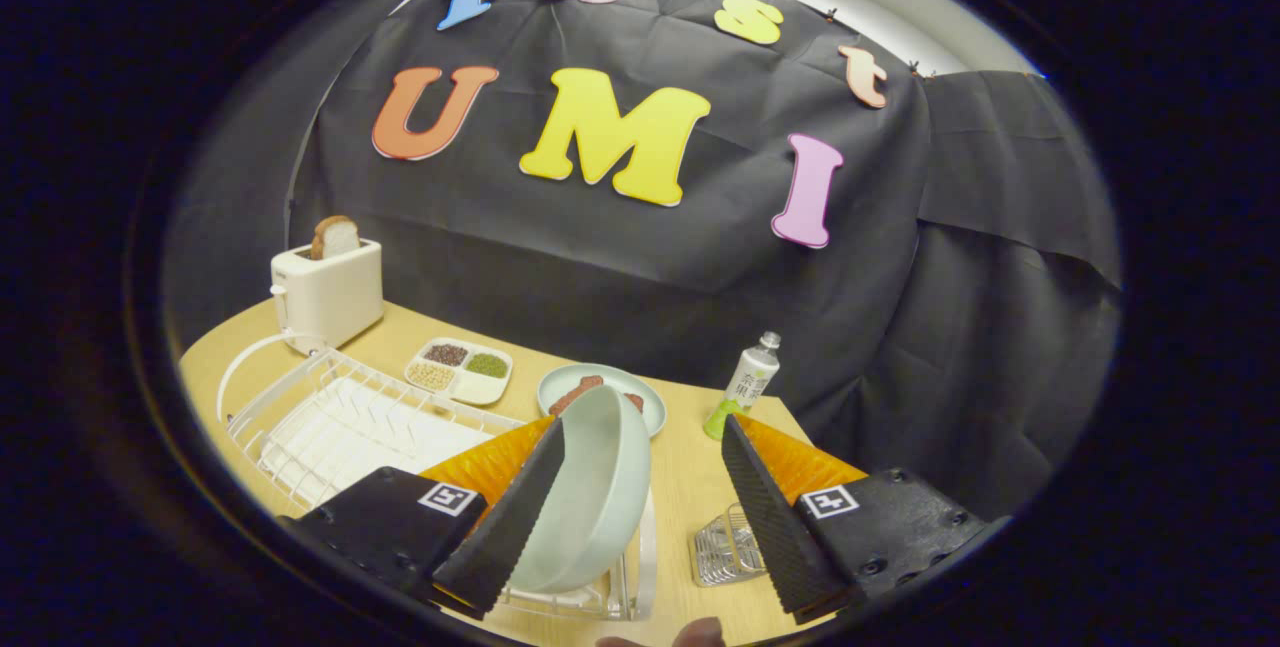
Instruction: Take the plate from the dish rack, then take the spoon from the basket and place it into the plate.
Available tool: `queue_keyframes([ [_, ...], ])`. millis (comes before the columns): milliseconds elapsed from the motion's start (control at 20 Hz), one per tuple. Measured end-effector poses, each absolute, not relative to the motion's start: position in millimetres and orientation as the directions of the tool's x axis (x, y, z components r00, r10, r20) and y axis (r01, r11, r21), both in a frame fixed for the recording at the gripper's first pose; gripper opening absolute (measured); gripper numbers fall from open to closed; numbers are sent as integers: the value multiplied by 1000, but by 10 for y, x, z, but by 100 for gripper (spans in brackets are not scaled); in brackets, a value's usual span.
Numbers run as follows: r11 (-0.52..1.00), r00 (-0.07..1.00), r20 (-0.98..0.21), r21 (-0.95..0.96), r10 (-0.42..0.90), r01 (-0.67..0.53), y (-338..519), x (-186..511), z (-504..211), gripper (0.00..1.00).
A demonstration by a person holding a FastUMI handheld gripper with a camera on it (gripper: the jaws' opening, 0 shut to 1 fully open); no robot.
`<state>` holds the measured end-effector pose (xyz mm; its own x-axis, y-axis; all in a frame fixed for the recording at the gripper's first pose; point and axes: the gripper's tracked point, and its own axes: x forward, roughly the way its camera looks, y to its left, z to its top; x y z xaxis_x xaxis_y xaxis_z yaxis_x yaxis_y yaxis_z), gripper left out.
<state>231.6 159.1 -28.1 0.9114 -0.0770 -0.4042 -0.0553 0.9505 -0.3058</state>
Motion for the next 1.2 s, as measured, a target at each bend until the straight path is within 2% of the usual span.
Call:
queue_keyframes([
  [250, 956, 860, -501, -287, -98, -58, 1587, 2489, -381, 94],
  [550, 959, 808, -571, -283, -148, -25, 1537, 2561, -434, 71],
  [850, 934, 778, -583, -358, -234, 13, 1547, 2504, -444, 38],
  [900, 923, 773, -581, -386, -254, 13, 1558, 2497, -417, 28],
  [1200, 849, 804, -492, -527, -335, 32, 1701, 2518, -150, 21],
])
